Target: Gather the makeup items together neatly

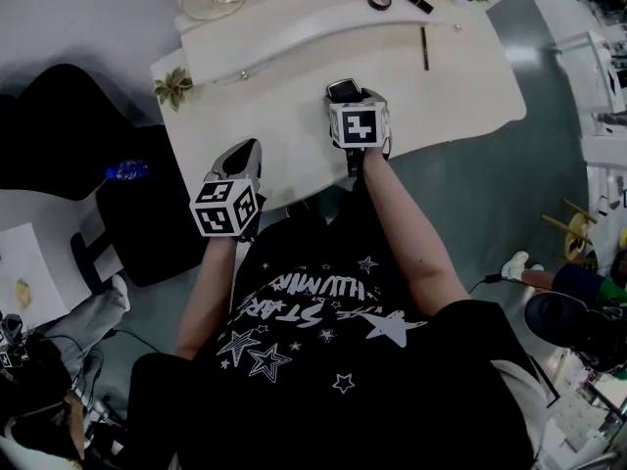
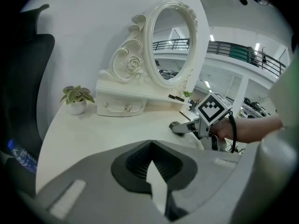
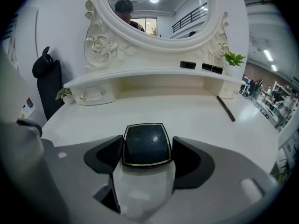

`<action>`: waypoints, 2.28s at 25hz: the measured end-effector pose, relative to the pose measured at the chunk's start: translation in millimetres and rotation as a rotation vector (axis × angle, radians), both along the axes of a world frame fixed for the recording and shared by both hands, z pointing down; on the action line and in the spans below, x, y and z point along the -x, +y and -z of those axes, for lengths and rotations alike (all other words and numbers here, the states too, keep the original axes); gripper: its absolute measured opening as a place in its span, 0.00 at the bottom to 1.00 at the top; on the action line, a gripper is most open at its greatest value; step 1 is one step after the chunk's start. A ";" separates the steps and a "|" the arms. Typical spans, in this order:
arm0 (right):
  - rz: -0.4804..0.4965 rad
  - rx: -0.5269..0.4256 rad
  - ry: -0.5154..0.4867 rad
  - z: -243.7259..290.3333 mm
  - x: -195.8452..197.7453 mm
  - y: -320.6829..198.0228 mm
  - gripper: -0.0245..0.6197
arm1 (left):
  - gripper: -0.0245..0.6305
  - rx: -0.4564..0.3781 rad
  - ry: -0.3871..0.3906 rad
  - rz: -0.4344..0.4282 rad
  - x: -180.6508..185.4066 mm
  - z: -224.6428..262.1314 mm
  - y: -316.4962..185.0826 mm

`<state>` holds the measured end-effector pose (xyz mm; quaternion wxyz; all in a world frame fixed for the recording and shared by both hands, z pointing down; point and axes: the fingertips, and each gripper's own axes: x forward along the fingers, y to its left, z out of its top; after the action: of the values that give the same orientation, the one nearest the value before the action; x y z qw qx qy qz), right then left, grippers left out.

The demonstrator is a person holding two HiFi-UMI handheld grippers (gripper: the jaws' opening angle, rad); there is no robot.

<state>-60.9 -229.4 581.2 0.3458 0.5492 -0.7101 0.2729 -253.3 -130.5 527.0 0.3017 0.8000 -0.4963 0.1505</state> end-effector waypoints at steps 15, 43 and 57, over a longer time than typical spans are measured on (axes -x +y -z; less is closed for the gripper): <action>0.034 -0.051 -0.056 23.3 -6.4 -1.6 0.81 | 0.04 -0.009 0.028 -0.008 -11.6 0.5 -15.3; -0.137 -0.058 -0.032 20.3 -208.7 -89.1 0.64 | 0.04 0.013 -0.051 0.103 -111.5 7.0 -40.6; -0.042 -0.016 -0.055 1.2 -207.8 -133.3 0.46 | 0.04 0.028 -0.086 0.255 -114.3 7.7 -41.6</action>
<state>147.0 -362.7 580.0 0.3160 0.5591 -0.7097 0.2897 -139.1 -172.1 519.3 0.3081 0.7189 -0.6043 0.1521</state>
